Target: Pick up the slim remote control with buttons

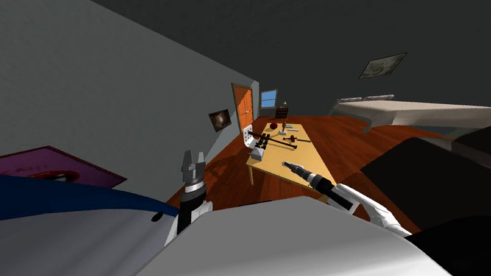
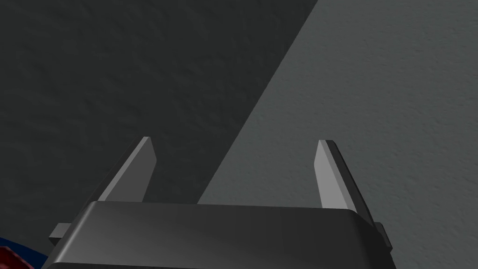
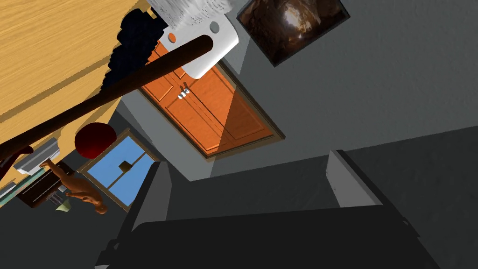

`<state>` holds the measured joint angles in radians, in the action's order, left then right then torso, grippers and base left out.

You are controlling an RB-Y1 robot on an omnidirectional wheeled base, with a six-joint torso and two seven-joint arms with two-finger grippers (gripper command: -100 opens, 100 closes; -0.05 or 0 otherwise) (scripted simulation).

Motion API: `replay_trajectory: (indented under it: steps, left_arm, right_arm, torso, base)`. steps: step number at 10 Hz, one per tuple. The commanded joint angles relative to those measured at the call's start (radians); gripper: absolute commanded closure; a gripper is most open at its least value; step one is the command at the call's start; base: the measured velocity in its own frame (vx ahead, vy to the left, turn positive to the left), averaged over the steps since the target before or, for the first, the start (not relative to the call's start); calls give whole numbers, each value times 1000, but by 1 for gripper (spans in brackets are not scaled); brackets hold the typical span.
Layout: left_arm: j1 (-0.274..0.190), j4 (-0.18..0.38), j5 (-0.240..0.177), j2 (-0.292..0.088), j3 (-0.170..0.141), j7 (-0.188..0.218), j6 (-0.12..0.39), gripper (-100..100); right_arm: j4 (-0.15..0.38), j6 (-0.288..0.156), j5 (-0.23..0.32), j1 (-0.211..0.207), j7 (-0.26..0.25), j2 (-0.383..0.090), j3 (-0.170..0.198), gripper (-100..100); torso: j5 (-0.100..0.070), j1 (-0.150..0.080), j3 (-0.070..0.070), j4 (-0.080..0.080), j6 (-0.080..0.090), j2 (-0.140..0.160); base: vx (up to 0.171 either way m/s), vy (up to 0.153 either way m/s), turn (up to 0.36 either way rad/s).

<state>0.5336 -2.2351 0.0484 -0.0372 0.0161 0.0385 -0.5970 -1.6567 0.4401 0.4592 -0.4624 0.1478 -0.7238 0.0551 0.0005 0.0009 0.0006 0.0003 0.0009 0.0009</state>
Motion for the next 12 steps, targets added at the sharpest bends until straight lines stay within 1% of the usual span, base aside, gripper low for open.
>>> replay_trajectory:
  steps: [1,2,3,4,5,6,7,8,9,10,11,12]
  left_arm:
    - [0,0,0,0,0,0,0,0]
    - [0,0,0,0,0,0,0,0]
    - [0,0,0,0,0,0,0,0]
    - [0,0,0,0,0,0,0,0]
    - [0,0,0,0,0,0,0,0]
    - [0,0,0,0,0,0,0,0]
    - [0,0,0,0,0,0,0,0]
    - [0,0,0,0,0,0,0,0]
    - [0,0,0,0,0,0,0,0]
    - [0,0,0,0,0,0,0,0]
    - [0,0,0,0,0,0,0,0]
    - [0,0,0,0,0,0,0,0]
  right_arm:
    - [50,18,50,10,-3,-43,13,-100]
    - [82,18,54,10,-3,-43,13,-100]
    - [112,27,97,17,-3,-80,26,-100]
    - [144,27,101,17,-3,-80,26,-100]
    - [170,37,144,25,-3,-114,39,-100]
    - [204,37,147,25,-3,-114,39,-100]
    - [244,47,188,32,-4,-146,52,-100]
    - [264,47,194,32,-4,-146,52,-100]
    - [303,58,234,40,-5,-175,65,-100]
    - [320,58,240,40,-5,-175,65,-100]
    - [325,58,240,40,-5,-175,65,-100]
    - [361,69,286,48,-6,-201,79,-100]
  torso:
    - [0,0,0,0,0,0]
    - [0,0,0,0,-1,-1]
    - [0,0,0,0,0,-1]
    - [0,0,0,0,-1,-1]
    - [0,-1,0,0,0,-1]
    - [0,-1,0,0,-1,-1]
    - [0,-1,0,0,0,-1]
    - [0,-1,-1,0,-1,-1]
    - [0,-1,-1,0,0,-1]
    - [0,-1,-1,0,-1,-2]
    - [0,-2,-1,0,0,-1]
    - [0,-2,0,0,1,0]
  base:
    - [13,39,182]
    - [13,29,138]
    - [10,37,256]
    - [11,23,130]
    - [15,24,260]
    - [17,14,105]
    - [27,22,234]
    - [27,10,136]
    - [31,9,223]
    - [25,0,135]
    - [8,-2,-10]
    - [21,2,253]
